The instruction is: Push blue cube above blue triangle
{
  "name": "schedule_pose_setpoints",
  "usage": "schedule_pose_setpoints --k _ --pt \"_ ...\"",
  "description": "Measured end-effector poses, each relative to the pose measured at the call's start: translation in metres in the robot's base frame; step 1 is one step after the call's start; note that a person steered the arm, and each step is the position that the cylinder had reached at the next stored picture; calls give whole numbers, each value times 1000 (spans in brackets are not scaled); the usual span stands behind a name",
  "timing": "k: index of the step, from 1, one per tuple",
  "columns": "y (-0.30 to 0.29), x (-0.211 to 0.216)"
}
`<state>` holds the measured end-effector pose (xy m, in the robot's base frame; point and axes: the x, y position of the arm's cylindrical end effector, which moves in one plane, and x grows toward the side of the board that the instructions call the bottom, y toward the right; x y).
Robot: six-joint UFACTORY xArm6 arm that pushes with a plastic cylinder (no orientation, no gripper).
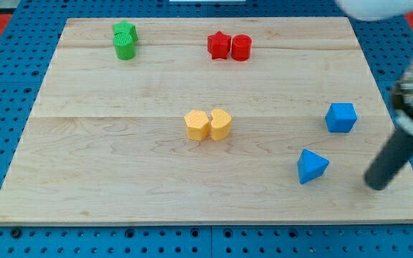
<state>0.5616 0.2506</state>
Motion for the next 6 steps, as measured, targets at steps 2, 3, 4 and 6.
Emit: schedule_pose_setpoints --k 2,3,4,6 --pt "25 -87" --pt "10 -118" --pt "-6 -114" --pt "-55 -113"
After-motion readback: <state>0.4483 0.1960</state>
